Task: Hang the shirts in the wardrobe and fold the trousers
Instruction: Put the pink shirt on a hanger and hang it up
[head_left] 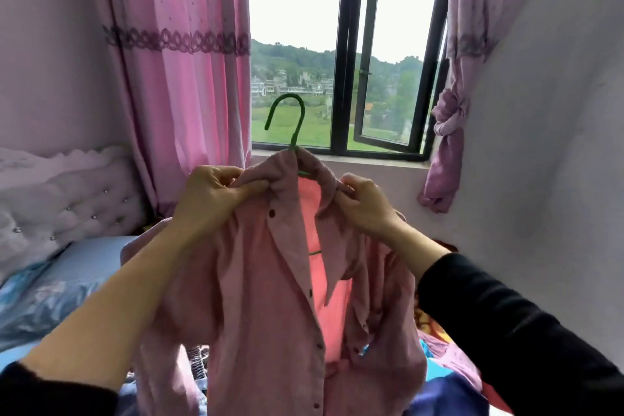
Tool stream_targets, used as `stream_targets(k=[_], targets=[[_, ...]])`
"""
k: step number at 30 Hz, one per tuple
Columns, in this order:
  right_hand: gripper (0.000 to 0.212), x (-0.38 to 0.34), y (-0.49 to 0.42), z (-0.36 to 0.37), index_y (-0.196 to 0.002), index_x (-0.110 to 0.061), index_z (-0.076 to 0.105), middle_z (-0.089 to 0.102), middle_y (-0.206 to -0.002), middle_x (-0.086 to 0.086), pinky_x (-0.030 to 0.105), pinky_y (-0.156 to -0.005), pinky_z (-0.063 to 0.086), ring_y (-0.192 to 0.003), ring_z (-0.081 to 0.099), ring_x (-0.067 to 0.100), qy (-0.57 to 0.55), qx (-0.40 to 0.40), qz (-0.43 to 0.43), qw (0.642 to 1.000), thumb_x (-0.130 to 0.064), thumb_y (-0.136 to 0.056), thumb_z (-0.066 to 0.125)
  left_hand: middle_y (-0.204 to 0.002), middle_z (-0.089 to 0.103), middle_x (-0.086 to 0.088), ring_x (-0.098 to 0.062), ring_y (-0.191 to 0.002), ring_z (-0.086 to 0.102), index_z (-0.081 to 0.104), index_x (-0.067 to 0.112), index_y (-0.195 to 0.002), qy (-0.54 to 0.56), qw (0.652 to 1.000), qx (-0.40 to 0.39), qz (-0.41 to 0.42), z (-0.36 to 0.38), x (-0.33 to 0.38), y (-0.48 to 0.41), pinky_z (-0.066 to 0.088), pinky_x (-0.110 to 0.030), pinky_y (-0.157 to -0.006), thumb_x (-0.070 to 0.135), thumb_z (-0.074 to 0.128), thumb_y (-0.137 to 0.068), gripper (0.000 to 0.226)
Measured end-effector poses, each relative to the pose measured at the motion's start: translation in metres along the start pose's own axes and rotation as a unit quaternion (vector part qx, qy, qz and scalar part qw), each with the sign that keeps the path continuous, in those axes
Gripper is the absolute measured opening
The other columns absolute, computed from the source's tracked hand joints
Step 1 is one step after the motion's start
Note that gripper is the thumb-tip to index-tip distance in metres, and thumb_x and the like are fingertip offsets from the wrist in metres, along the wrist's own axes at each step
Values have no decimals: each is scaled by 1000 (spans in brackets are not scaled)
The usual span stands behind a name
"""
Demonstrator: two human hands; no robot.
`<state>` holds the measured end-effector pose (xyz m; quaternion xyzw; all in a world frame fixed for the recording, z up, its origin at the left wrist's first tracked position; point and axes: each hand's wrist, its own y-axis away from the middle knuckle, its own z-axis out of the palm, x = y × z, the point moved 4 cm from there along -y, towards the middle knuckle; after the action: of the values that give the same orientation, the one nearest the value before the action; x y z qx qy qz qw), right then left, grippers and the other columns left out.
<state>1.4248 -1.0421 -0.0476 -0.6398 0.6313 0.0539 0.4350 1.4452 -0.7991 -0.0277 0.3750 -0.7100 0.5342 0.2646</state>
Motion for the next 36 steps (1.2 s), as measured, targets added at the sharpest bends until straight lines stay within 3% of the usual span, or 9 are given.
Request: stream_targets(k=[3,7,12,15,19,23,27,30,36], targets=[[27,-42,-22,-7,-66,-5,51,47,-59,0,32,-59,34,-63,44,17,-34,79,-25,996,-23,-85,59,-84,75,-1,-10,-76,67,75,27,-97,30,999,-18,24,-40,12,-10,56,-32,-78,36,85,-67,32],[39,-82,-37,-15,-51,-14,37,37,-51,-5,30,-57,31,-56,38,15,-51,119,-44,991,-21,-81,61,-88,73,3,-8,-78,67,64,33,-115,-98,995,-24,18,-96,-1,-1,55,-27,-75,49,83,-50,70],[24,-107,-17,0,-57,-26,59,56,-57,-12,23,-63,39,-62,52,4,-98,105,-50,988,-24,-80,66,-83,69,-4,-22,-79,62,68,19,-104,-240,956,169,-15,-140,-41,78,37,-27,-67,53,56,-67,51],[11,-120,-3,1,-74,-28,76,67,-68,-7,27,-75,48,-79,62,10,-122,87,-49,988,-22,-75,67,-97,74,-1,10,-83,62,73,16,-106,-221,963,151,16,-153,-33,108,40,-12,-68,39,55,-81,38],[13,-126,14,-7,-63,-15,74,64,-61,9,36,-69,48,-72,60,23,-154,89,-28,984,-21,-65,63,-78,62,41,28,-76,50,69,33,-100,-226,964,139,34,-179,4,144,40,-3,-68,32,55,-89,18],[21,-136,38,-2,-47,-2,53,36,-46,3,34,-51,27,-52,36,17,-216,32,-28,975,-21,-55,54,-65,67,23,10,-61,56,73,22,-80,-142,971,191,-36,-214,44,190,43,-7,-60,22,67,-87,9],[28,-165,69,8,-36,-14,48,31,-36,-9,29,-47,24,-49,30,16,-281,-44,-11,959,-6,-61,57,-78,71,-5,-11,-68,59,76,7,-82,-97,968,154,-175,-250,70,255,47,-22,-65,49,70,-72,44],[32,-198,96,23,-32,-19,54,33,-34,-11,24,-41,27,-41,32,9,-323,-89,-17,942,-4,-60,57,-81,74,-10,-12,-72,61,77,11,-83,-175,941,160,-243,-278,81,304,48,-25,-69,61,69,-66,54],[9,-280,155,60,-56,-12,59,43,-50,-1,30,-45,30,-55,44,15,-345,-158,-9,925,-7,-60,64,-92,73,-11,-15,-76,63,73,6,-92,-246,908,278,-194,-316,144,367,49,-27,-74,49,52,-91,48]])
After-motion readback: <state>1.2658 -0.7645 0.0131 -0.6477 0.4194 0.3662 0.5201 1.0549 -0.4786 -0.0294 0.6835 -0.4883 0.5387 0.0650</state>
